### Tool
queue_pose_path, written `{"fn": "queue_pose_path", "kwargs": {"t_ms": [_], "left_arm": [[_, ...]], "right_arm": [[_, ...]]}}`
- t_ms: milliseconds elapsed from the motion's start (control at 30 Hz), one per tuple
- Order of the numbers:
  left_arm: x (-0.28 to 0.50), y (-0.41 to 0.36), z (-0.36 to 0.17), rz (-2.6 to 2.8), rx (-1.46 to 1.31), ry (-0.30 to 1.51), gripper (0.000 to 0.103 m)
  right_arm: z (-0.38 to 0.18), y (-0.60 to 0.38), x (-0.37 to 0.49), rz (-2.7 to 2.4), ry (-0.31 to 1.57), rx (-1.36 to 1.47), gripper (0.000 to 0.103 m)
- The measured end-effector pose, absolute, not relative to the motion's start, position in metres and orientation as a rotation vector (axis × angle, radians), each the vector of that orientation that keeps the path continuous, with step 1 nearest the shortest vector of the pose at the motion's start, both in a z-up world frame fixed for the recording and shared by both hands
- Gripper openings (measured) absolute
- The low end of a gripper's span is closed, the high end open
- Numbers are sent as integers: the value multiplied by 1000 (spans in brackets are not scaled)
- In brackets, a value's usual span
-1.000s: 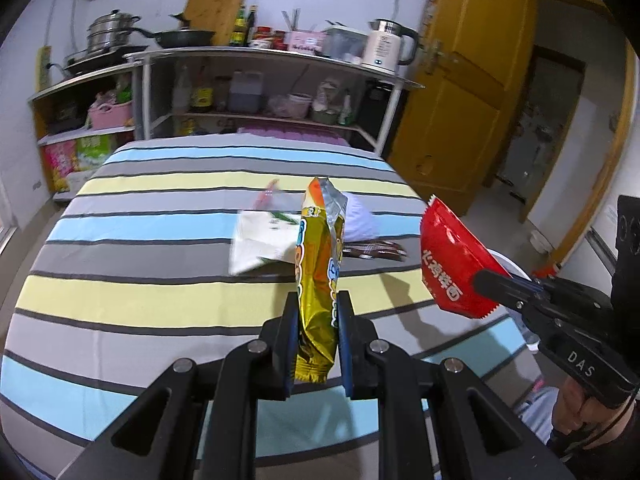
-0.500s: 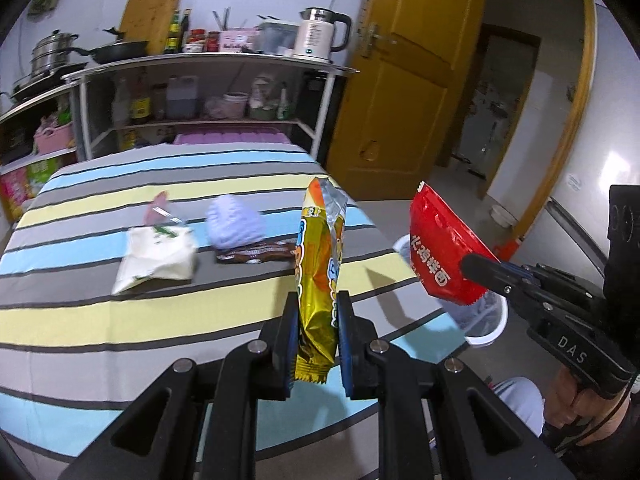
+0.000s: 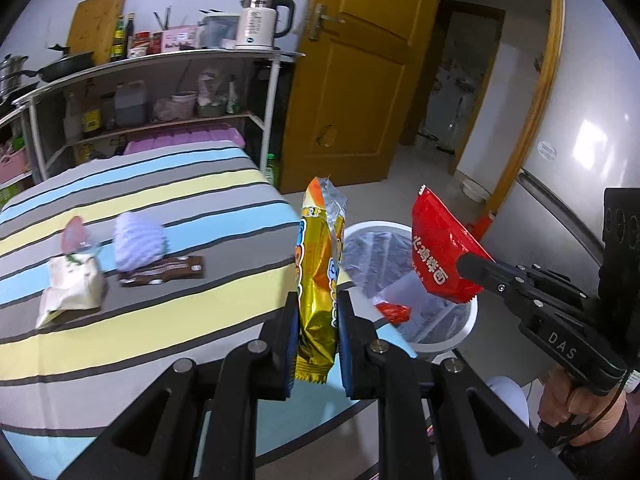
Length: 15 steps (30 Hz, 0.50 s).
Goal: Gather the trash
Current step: 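Carry the yellow chip bag and red box over the bin and open both tools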
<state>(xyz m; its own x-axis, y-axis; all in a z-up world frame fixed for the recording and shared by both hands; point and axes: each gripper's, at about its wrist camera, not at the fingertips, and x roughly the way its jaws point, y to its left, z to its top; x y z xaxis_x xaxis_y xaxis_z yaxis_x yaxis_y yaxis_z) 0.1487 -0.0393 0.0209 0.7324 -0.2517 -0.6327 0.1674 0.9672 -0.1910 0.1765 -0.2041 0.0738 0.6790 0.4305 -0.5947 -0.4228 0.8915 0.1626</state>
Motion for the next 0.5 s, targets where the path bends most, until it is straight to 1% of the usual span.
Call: {"fn": "queue_pose_path", "kwargs": {"t_ms": [500], "left_arm": [[189, -88, 8, -319, -84, 765, 18]], "right_arm": [[47, -252, 199, 387, 731, 71, 1]]}}
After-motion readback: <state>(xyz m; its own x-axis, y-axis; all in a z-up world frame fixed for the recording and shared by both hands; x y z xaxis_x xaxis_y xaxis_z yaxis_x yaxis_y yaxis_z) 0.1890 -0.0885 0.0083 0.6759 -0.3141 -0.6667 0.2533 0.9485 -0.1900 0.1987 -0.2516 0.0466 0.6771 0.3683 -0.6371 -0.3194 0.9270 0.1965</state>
